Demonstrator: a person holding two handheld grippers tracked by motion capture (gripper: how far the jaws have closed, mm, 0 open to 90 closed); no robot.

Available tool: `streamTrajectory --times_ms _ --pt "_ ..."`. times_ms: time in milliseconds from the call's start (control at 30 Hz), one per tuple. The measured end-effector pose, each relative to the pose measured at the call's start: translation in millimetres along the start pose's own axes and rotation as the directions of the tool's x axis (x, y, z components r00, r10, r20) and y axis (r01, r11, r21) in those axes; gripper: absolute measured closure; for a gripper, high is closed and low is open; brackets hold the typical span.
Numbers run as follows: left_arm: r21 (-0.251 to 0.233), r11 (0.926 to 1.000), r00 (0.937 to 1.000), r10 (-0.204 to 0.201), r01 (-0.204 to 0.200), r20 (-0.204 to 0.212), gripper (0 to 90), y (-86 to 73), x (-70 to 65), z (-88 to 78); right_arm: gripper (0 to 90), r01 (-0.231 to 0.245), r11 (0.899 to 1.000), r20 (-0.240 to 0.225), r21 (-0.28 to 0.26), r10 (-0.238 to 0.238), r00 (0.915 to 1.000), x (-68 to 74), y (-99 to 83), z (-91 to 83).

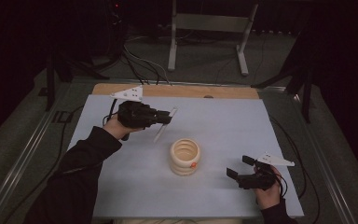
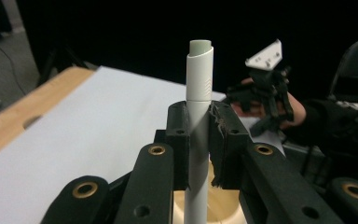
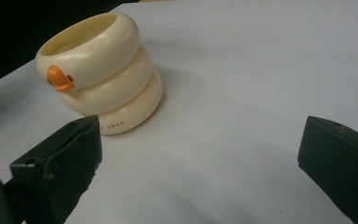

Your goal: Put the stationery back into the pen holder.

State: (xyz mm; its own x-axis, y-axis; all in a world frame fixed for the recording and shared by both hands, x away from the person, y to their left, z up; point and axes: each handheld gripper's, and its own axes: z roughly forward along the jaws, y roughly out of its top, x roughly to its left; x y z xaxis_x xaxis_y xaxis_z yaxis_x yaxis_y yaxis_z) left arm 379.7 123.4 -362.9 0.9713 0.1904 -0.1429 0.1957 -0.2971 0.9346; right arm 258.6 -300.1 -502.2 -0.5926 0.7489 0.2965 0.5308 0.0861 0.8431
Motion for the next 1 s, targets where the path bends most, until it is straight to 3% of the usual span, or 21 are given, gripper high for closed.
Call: streamTrajectory --times_ms 233,400,800,1000 --pt "-0.061 0.9981 0.9994 0.000 -0.002 -0.034 79.7 2.4 -6.1 12.2 0.0 -0.002 1.000 -0.003 -0.001 0.002 1.0000 0.0 0.1 -0.2" --pt "-0.108 0.9941 0.9995 -0.009 0.006 -0.029 79.7 1.5 -8.9 21.2 0.0 -0.002 1.000 -0.004 -0.002 0.002 1.0000 0.0 0.3 -0.4" --pt "-0.189 0.9811 0.9985 -0.047 0.040 -0.030 79.7 -3.1 -15.2 39.3 0.0 -0.002 1.000 -0.008 -0.003 0.002 1.0000 0.1 0.4 -0.3" --pt "-0.233 0.9711 0.9978 -0.061 0.053 -0.026 79.6 -11.4 -17.2 48.4 0.0 -0.002 1.000 -0.010 0.001 0.002 1.0000 0.5 0.4 0.3"
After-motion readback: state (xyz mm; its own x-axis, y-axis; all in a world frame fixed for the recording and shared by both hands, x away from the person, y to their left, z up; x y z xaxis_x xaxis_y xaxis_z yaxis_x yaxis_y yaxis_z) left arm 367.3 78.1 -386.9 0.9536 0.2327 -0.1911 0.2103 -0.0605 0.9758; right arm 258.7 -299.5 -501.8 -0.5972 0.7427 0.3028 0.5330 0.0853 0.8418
